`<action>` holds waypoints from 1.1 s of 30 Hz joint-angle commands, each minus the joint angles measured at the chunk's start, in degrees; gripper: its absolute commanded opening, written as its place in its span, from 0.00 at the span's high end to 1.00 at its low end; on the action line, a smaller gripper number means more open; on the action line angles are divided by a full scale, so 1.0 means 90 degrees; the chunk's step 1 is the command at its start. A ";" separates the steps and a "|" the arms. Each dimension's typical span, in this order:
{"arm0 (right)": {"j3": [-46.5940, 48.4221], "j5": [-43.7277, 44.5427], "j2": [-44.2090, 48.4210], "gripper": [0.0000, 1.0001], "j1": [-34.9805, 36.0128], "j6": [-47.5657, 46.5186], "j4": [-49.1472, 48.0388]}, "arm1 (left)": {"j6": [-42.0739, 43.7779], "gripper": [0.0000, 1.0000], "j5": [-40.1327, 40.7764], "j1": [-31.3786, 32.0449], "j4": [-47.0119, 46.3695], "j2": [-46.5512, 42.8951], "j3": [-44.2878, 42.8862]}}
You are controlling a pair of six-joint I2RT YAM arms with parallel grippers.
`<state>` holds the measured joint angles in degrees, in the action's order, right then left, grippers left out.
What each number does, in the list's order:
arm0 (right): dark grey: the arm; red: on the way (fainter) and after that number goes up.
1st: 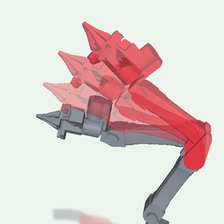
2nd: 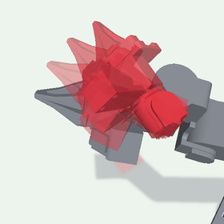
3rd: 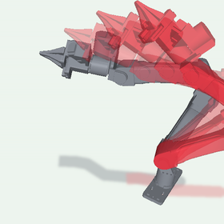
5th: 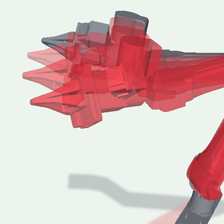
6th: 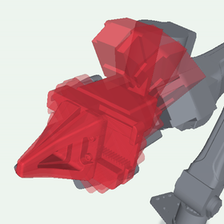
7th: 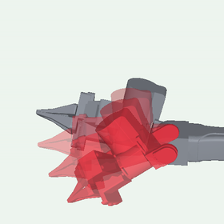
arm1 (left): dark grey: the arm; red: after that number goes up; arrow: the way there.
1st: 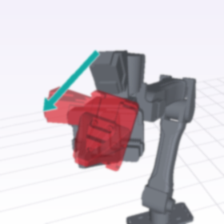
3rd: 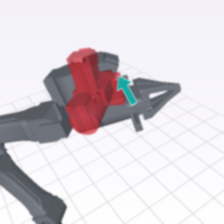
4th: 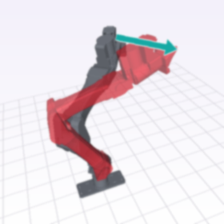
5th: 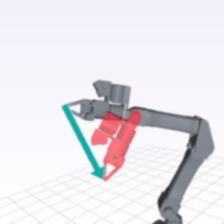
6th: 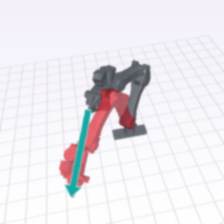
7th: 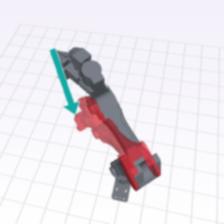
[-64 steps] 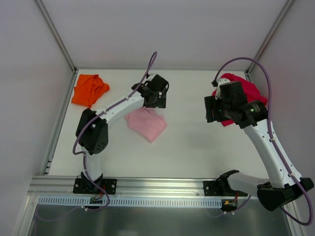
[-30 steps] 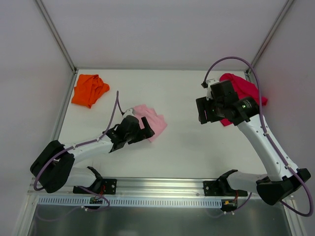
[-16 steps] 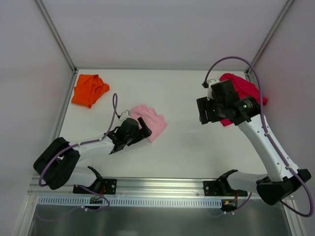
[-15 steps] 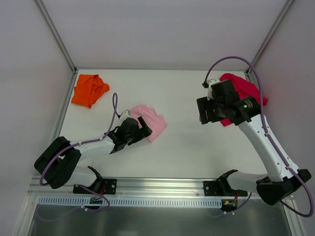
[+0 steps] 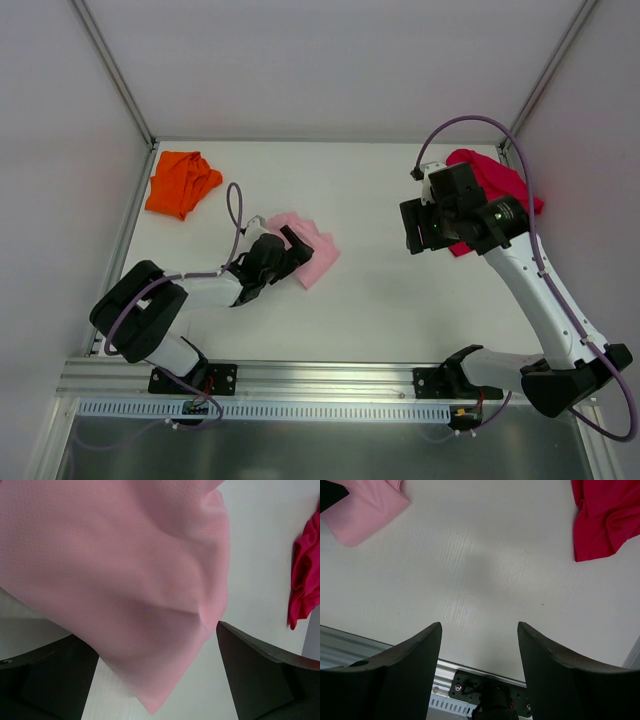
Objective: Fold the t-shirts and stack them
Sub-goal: Put the neatly folded tshirt into the corner of the board with the left arm
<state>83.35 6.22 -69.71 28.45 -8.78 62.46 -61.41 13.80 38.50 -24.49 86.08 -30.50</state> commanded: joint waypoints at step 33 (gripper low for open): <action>0.0524 0.0159 0.0148 0.33 0.0052 -0.0148 0.0180 | -0.0239 1.00 -0.0977 -0.0518 0.3063 0.1306 -0.1542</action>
<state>86.43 7.29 -69.82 28.45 -9.69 63.79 -71.59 5.61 33.67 -8.73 97.60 -44.86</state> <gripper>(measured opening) 0.672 0.043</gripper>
